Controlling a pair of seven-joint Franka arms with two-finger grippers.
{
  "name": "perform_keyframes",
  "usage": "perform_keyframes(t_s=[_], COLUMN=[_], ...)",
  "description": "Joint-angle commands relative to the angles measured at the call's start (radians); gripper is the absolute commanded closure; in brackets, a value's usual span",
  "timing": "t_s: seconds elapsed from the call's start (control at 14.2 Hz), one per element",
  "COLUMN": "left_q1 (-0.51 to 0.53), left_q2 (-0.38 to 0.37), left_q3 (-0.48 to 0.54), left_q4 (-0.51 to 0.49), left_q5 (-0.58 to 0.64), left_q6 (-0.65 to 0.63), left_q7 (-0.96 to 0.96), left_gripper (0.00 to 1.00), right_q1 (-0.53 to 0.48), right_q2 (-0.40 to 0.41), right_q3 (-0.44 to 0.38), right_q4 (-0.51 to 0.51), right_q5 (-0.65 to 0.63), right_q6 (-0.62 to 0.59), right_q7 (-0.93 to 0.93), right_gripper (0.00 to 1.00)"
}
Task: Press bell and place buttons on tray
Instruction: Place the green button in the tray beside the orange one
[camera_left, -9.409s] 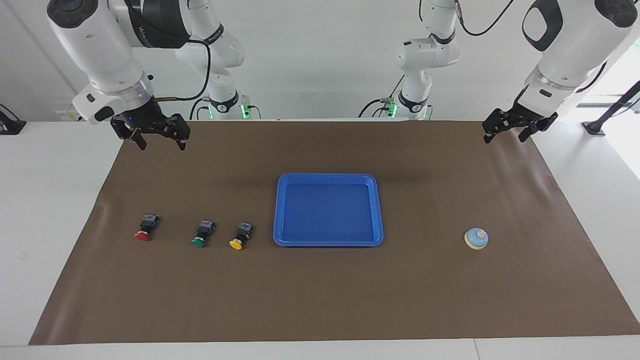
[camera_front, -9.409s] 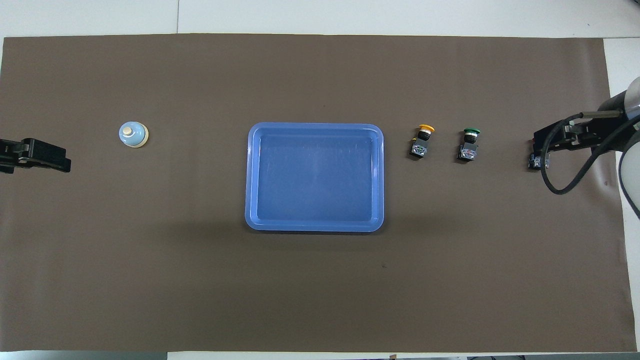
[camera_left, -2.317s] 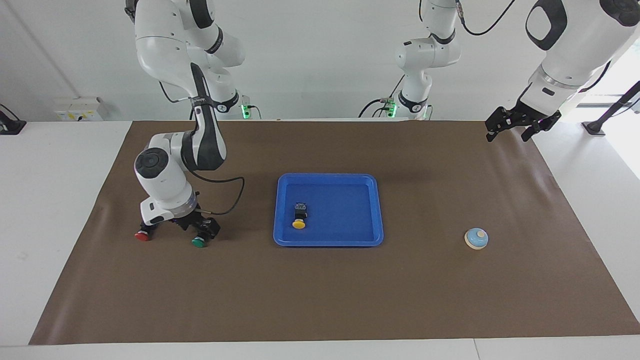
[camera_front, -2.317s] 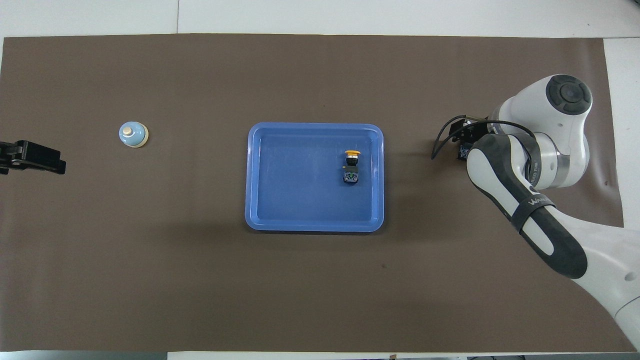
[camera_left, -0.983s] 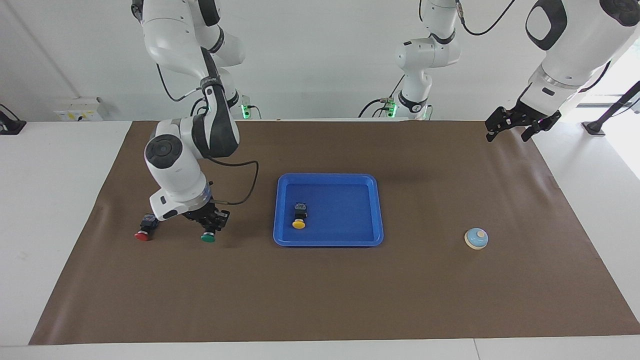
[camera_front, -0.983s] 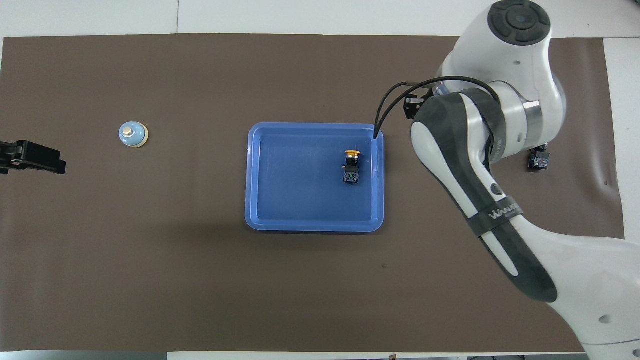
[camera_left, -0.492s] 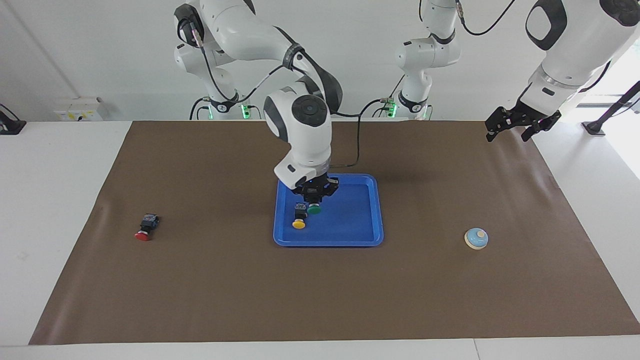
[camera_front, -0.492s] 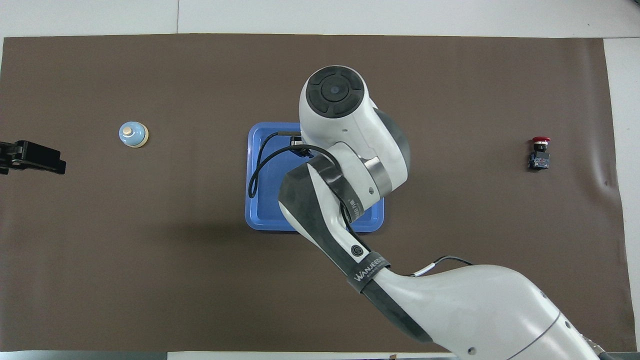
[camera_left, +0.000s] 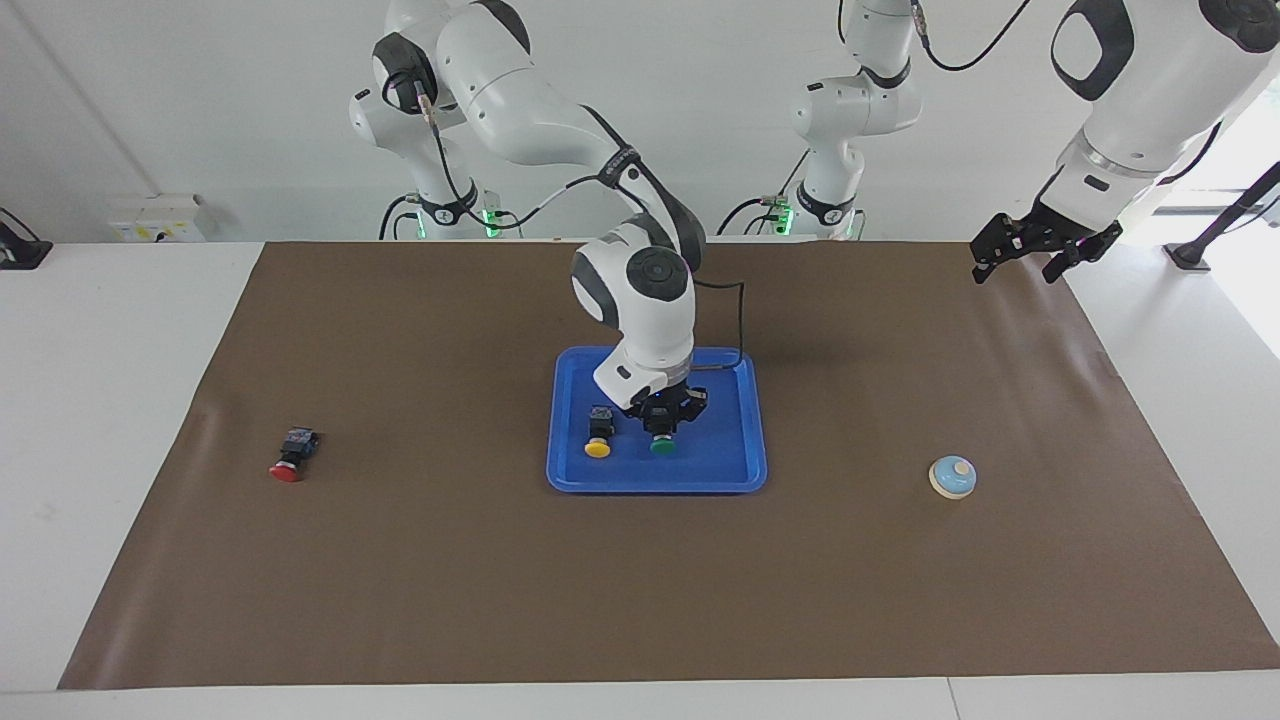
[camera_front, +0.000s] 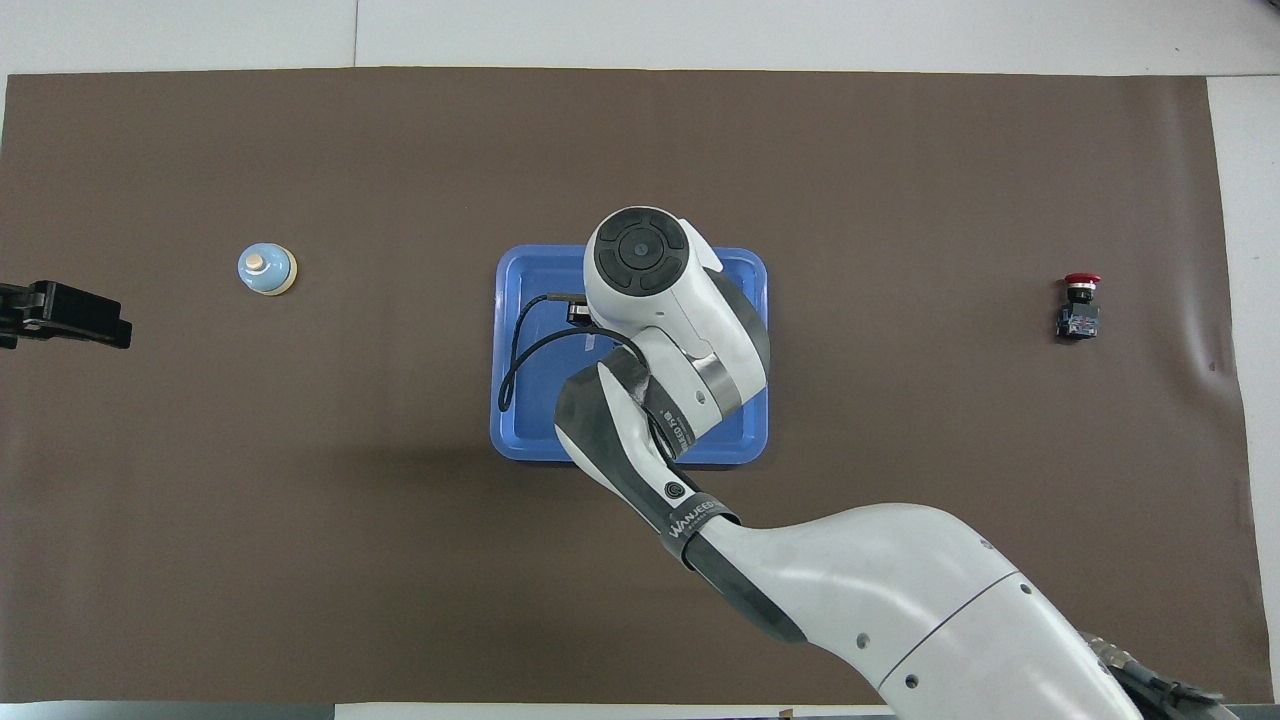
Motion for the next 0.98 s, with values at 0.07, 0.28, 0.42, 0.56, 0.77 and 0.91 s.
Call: perform_keyframes(t_s=[0.07,0.28,0.42,0.56,0.77,0.91], left_q1=[0.003,0.003,0.003,0.003,0.003,0.003], left_q2=[-0.005,-0.007,-0.005,-0.007,-0.005,-0.007], left_q3=[0.002,0.002,0.002,0.002,0.002,0.002], left_q4=[0.009,0.009,0.009,0.009,0.009,0.009], left_q5=[-0.005,-0.005,-0.005,-0.005,-0.005,-0.005], left_q6=[-0.014,-0.013,-0.013,-0.013,-0.013,-0.013], left_q7=[0.004,0.004,0.004,0.004,0.004,0.004], left_gripper=[0.0,0.0,0.0,0.0,0.0,0.0], right_q1=[-0.016,-0.021,-0.022,-0.04,-0.134,-0.213], right_q2=[-0.025,-0.028,-0.032,-0.039,-0.067,-0.119], right_q3=[0.007,0.007,0.004,-0.007,-0.008,-0.01], right_q4=[-0.054,-0.059,-0.024,0.025,0.122,0.122], right_q5=[-0.002,0.005,0.008,0.01,0.008,-0.002], right_q6=[0.02,0.022,-0.01,-0.081,-0.216,-0.237], right_q7=[0.02,0.064,0.09,0.095,0.089,0.059], right_gripper=[1.0,0.52,0.0,0.0,0.0,0.0])
